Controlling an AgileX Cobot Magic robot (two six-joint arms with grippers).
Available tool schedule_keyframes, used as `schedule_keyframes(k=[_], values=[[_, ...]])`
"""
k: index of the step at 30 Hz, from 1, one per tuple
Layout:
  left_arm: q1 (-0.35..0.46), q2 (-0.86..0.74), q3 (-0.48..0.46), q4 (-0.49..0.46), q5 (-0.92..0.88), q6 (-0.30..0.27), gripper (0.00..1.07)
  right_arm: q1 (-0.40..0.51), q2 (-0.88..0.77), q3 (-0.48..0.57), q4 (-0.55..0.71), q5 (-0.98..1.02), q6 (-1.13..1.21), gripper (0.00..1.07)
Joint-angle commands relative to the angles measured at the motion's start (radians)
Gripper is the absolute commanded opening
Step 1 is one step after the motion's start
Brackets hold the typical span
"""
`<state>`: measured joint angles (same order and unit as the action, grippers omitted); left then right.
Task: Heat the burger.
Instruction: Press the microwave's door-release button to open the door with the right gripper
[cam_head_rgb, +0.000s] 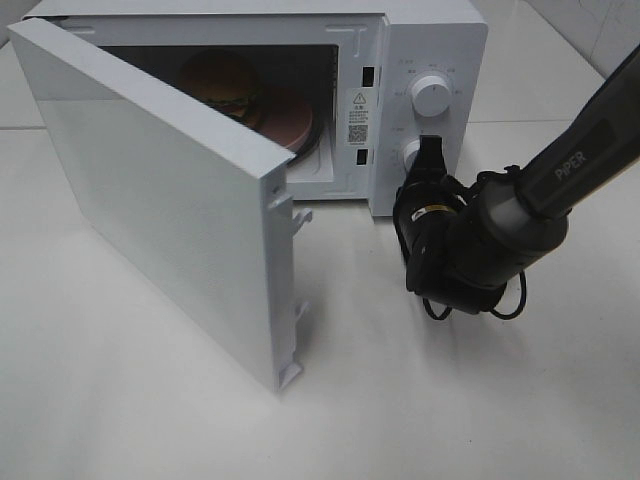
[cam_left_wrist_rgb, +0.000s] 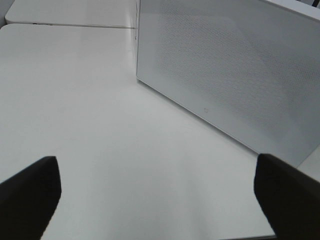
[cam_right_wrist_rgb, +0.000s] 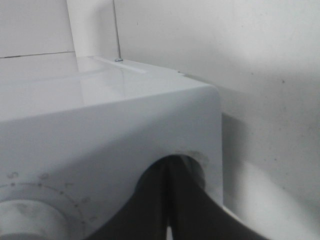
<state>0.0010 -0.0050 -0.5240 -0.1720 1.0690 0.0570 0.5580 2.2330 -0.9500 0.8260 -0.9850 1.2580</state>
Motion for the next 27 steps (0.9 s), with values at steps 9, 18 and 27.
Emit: schedule_keyframes(k=[9,18,27], values=[[0.002,-0.016,0.002,-0.007,-0.006,-0.004,0.98,-0.031,-0.050,0.005,-0.090,-0.087,0.006,0.00],[0.002,-0.016,0.002,-0.007,-0.006,-0.004,0.98,0.011,-0.066,0.063,-0.076,-0.010,0.044,0.00],[0.002,-0.016,0.002,-0.008,-0.006,-0.004,0.98,0.027,-0.118,0.136,-0.073,0.108,0.013,0.00]])
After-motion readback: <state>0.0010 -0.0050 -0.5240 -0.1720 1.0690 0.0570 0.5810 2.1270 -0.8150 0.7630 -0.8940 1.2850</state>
